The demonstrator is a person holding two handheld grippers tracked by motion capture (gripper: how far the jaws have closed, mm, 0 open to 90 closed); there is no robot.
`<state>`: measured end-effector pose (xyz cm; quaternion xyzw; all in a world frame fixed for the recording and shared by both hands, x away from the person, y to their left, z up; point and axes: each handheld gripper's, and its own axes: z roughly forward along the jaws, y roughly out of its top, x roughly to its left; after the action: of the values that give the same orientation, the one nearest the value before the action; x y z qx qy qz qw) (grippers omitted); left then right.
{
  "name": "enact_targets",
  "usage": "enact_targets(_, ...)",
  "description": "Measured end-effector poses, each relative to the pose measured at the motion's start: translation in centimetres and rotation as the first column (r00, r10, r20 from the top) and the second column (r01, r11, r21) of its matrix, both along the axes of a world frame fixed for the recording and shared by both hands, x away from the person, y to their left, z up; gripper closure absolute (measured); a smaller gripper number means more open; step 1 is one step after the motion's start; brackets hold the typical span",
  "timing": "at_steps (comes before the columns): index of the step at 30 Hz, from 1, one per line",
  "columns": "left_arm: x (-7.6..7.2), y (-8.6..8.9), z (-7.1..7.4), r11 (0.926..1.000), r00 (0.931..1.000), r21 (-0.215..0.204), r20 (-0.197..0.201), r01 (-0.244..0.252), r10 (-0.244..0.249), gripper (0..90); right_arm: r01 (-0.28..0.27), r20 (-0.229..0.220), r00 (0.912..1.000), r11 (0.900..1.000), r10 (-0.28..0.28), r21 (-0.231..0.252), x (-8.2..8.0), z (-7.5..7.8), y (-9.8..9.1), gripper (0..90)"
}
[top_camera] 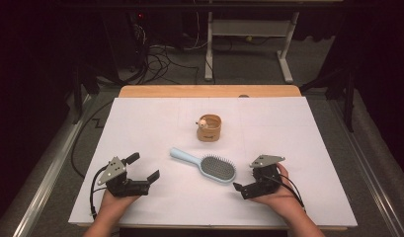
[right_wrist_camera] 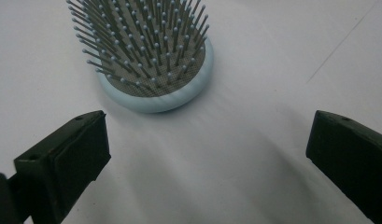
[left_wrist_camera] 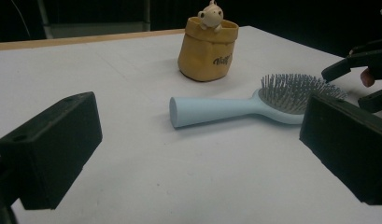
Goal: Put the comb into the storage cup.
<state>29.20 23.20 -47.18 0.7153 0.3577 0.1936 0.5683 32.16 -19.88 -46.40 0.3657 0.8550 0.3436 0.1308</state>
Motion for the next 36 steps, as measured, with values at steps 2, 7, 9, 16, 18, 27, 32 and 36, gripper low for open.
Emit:
enact_targets(2,0.0,0.0,0.0,1.0000,1.0000,0.000,0.001,0.000,0.000,0.0,-0.008,-0.008,0.9999,0.9998,0.008,-0.017,0.1,0.1,0.2,0.2)
enact_targets(7,0.0,-0.1,0.0,1.0000,0.9999,0.005,0.011,0.004,-0.004,0.0,-0.029,-0.041,0.9988,0.9983,0.026,-0.050,0.4,0.3,0.5,0.2)
enact_targets(9,-0.1,-0.1,0.0,1.0000,0.9999,0.003,0.012,0.002,-0.002,0.0,-0.034,-0.045,0.9985,0.9978,0.032,-0.056,0.5,0.4,0.6,0.2)
enact_targets(16,-0.1,0.0,0.0,1.0000,0.9999,0.006,0.014,0.003,-0.003,0.0,-0.077,-0.068,0.9952,0.9924,0.071,-0.096,0.6,0.9,1.2,0.2)
enact_targets(18,-0.1,-0.1,0.0,1.0000,0.9999,0.007,0.015,0.004,-0.004,0.0,-0.093,-0.074,0.9936,0.9895,0.085,-0.111,0.6,1.1,1.3,0.1)
enact_targets(27,-0.1,-0.1,0.0,0.9999,0.9998,0.009,0.020,0.006,-0.006,0.0,-0.130,-0.091,0.9888,0.9813,0.118,-0.142,0.8,1.3,1.9,0.2)
enact_targets(32,-0.1,0.0,0.0,1.0000,0.9998,0.008,0.021,0.003,-0.004,0.0,-0.169,-0.116,0.9817,0.9722,0.151,-0.163,1.1,1.4,2.5,0.2)
enact_targets(36,-0.1,0.0,0.0,1.0000,0.9998,0.007,0.021,0.004,-0.004,0.0,-0.188,-0.136,0.9768,0.9668,0.165,-0.173,1.3,1.4,2.9,0.1)
